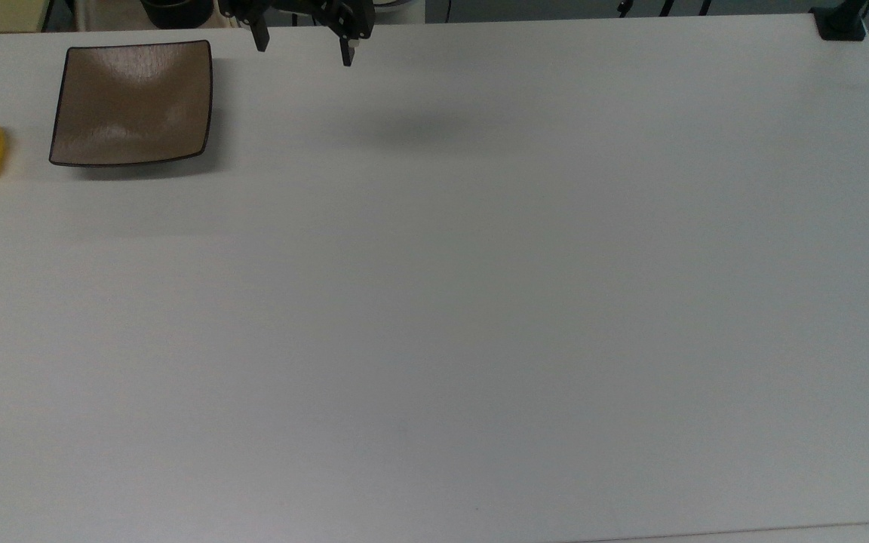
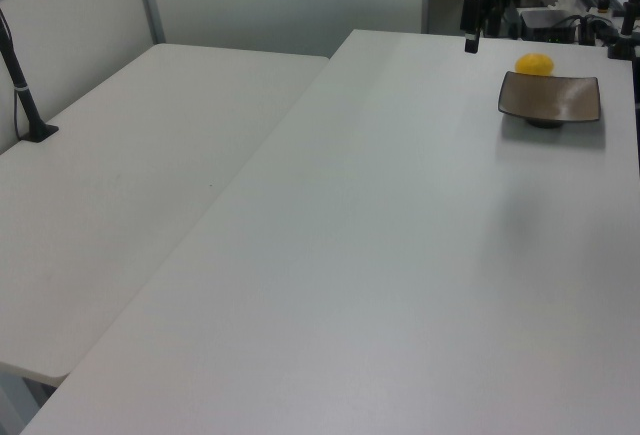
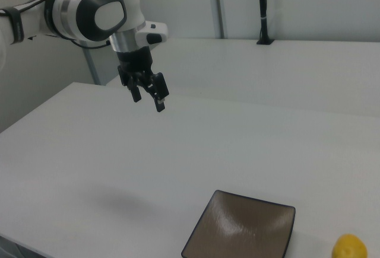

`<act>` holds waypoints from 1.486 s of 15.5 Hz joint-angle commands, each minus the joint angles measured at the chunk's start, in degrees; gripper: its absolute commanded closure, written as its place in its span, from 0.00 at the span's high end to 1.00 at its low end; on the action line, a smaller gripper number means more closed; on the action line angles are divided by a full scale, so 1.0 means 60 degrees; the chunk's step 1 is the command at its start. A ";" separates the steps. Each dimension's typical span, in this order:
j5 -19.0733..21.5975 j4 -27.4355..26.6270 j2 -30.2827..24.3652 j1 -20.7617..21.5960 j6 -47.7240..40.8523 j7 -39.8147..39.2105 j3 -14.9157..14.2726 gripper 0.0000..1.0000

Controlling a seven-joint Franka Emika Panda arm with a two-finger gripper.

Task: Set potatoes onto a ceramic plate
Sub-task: 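Move the gripper over the plate toward the yellow potato and lower it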

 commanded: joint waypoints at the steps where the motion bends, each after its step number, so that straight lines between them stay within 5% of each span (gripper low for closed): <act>1: -0.0083 -0.0432 -0.0360 0.0156 0.0013 -0.0691 -0.0039 1.00; 16: -0.0302 -0.0564 -0.0566 0.0039 0.0171 -0.1094 -0.0288 1.00; 23: -0.0741 -0.0622 -0.0390 -0.0342 0.1647 -0.1123 -0.1487 1.00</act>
